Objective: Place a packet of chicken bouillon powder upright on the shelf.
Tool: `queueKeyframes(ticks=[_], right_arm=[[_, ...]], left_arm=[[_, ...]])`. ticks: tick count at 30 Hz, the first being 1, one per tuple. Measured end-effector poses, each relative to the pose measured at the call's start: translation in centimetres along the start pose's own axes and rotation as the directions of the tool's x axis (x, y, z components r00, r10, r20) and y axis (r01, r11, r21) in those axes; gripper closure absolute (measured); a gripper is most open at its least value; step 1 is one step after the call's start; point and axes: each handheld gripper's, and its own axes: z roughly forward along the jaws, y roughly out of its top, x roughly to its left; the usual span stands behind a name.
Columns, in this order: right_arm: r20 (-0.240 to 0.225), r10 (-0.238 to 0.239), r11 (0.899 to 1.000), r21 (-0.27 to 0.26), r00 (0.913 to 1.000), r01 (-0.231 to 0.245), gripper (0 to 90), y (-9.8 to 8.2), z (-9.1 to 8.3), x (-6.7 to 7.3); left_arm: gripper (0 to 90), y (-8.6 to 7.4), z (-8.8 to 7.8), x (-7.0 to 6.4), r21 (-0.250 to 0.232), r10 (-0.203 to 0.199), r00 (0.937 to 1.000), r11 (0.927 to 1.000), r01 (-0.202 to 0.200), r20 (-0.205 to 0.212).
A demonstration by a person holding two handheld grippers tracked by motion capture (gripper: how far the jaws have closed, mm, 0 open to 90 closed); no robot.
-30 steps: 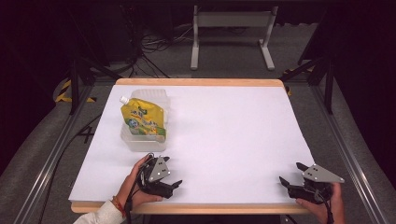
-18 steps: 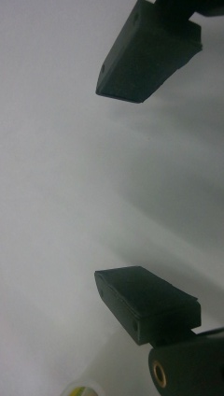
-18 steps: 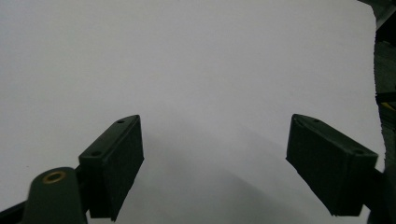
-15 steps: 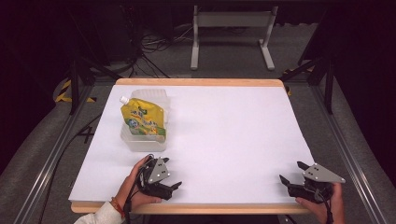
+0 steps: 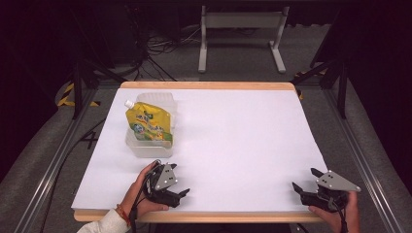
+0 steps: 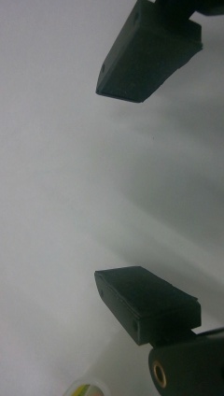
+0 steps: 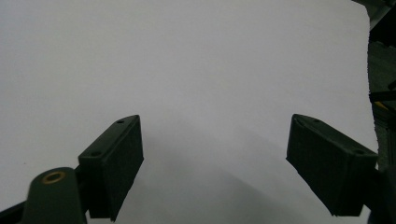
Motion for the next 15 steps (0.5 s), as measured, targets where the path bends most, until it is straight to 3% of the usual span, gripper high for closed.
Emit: queueKeyframes(ticks=[15], right_arm=[[0.002,-0.004,1.000,-0.002,1.0000,0.004,19.0,0.00,-0.01,-0.03]], left_arm=[[11.2,0.03,0.16,-0.04,0.005,-0.003,1.0000,1.0000,0.003,0.005]])
